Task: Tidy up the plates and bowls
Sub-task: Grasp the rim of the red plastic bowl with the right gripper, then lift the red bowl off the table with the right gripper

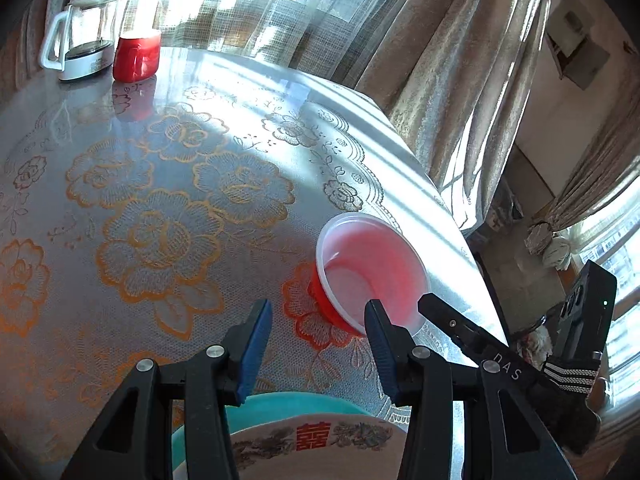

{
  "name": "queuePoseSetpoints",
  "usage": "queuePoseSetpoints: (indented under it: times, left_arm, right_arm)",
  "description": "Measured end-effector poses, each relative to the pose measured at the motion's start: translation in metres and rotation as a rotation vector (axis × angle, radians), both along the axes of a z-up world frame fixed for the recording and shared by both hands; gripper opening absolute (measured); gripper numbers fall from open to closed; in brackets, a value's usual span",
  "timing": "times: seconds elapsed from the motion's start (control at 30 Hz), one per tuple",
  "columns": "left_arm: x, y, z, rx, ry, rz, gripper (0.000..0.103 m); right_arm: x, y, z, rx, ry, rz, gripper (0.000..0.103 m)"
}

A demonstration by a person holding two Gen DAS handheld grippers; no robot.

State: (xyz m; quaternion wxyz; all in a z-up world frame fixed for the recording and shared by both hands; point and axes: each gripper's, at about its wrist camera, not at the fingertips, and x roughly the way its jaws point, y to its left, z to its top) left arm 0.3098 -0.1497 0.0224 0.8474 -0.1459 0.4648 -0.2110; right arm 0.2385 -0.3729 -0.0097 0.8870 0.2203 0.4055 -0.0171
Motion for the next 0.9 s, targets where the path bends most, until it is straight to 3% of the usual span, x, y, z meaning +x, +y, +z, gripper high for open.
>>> queuePoseSetpoints:
  times: [0.07, 0.17, 0.23, 0.47, 0.9]
  left_arm:
    - [0.006, -0.008, -0.006, -0.011, 0.019, -0.018, 0.048]
    - [0.01, -0.024, -0.014, -0.003, 0.034, -0.072, 0.035]
    - [0.006, -0.025, -0.014, -0.017, 0.019, -0.079, 0.032]
    - [-0.019, -0.009, 0.008, -0.019, -0.056, -0.081, 0.03]
    - [-0.087, 0.045, 0.038, -0.003, -0.162, -0.022, 0.03]
  right_arm:
    - [0.005, 0.0, -0.005, 0.0, 0.017, 0.004, 0.025]
    - [0.007, 0.004, -0.009, 0.008, 0.022, 0.027, 0.015]
    - [0.005, 0.008, -0.007, -0.006, 0.018, 0.036, 0.013]
    - [-0.008, 0.012, 0.01, 0.014, -0.03, 0.061, 0.013]
    - [-0.048, 0.064, 0.043, 0.02, -0.12, 0.174, 0.013]
